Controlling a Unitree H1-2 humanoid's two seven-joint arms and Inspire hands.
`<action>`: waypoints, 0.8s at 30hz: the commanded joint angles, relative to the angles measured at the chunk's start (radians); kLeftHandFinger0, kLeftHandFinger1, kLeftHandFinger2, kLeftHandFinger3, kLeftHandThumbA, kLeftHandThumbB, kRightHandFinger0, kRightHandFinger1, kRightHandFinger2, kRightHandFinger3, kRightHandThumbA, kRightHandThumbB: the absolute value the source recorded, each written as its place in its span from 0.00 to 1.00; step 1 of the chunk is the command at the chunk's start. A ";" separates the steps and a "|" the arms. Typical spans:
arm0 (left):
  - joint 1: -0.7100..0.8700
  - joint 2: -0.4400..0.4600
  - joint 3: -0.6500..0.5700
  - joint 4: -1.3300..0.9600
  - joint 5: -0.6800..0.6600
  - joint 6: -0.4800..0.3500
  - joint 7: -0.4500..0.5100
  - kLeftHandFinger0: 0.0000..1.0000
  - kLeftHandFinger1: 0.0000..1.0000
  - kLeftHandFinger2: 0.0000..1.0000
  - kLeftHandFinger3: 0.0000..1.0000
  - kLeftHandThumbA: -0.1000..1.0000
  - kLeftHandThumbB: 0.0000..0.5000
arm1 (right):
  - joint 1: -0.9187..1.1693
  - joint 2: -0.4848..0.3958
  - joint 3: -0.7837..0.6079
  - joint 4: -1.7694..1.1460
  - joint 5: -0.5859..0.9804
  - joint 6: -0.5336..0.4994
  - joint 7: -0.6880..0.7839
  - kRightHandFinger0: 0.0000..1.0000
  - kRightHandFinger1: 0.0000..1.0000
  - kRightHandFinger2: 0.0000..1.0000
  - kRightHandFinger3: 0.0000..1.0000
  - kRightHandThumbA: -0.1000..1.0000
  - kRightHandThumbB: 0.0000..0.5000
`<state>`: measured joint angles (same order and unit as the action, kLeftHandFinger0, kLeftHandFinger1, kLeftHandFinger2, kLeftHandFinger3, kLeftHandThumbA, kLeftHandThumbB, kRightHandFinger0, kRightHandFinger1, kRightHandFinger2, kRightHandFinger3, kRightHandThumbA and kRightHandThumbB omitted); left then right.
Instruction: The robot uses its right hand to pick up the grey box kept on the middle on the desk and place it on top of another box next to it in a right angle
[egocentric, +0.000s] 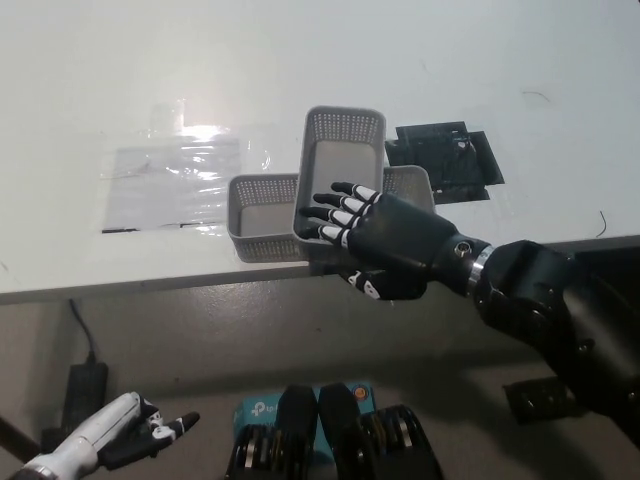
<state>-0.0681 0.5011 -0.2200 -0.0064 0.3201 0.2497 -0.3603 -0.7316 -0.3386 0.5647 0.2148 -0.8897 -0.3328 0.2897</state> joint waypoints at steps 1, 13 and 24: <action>0.004 0.003 0.012 -0.023 -0.013 -0.022 0.002 0.03 0.01 0.03 0.17 0.80 0.34 | -0.030 -0.028 -0.030 -0.053 0.003 0.018 0.032 1.00 1.00 1.00 1.00 0.40 0.66; 0.048 -0.004 0.011 -0.029 -0.007 -0.030 0.009 0.01 0.00 0.00 0.12 0.76 0.29 | -0.052 -0.069 -0.091 -0.234 0.029 0.052 0.161 1.00 1.00 1.00 1.00 0.41 0.86; 0.055 -0.008 0.012 -0.035 -0.002 -0.007 0.004 0.00 0.02 0.05 0.18 0.79 0.27 | -0.075 -0.085 -0.159 -0.315 0.110 0.102 0.279 1.00 1.00 1.00 1.00 0.39 0.90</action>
<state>-0.0126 0.4817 -0.2173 -0.0083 0.3188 0.2512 -0.3585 -0.7621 -0.3913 0.4478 -0.0271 -0.8443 -0.2780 0.5019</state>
